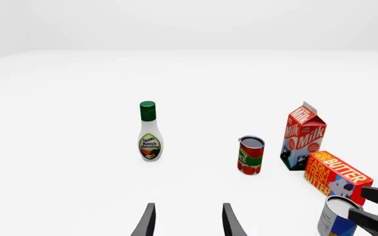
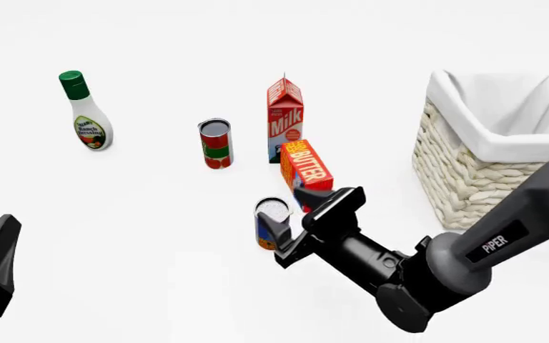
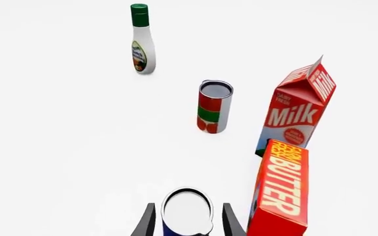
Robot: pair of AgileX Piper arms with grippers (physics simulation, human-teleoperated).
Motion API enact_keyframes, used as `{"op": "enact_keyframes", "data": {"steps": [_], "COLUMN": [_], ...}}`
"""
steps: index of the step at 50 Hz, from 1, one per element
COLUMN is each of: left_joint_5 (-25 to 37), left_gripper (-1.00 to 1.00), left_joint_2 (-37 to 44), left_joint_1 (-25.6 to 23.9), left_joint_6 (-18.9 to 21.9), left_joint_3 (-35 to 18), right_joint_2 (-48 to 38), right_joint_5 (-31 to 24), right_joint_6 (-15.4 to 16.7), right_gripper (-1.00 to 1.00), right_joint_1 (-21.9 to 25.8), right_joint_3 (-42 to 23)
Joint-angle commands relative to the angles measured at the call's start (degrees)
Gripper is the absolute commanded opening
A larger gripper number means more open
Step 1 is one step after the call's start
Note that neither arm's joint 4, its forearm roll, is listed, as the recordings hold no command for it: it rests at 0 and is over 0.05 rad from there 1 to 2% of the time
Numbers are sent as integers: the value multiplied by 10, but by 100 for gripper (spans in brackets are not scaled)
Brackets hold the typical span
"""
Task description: Pick the alphabet soup and place it in the basket.
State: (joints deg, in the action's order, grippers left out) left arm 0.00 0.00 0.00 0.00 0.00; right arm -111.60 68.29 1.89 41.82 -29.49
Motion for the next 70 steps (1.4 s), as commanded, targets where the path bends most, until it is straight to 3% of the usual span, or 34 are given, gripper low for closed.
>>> {"op": "enact_keyframes", "data": {"steps": [1,70], "left_joint_5": [0,0], "left_gripper": [100,100], "left_joint_2": [0,0], "left_joint_1": [0,0], "left_joint_6": [0,0], "left_joint_3": [0,0], "right_joint_2": [-12,-96], "right_joint_5": [0,5], "right_joint_6": [-2,-15], "right_gripper": [100,100], "right_joint_1": [4,1], "right_joint_3": [-7,-54]}}
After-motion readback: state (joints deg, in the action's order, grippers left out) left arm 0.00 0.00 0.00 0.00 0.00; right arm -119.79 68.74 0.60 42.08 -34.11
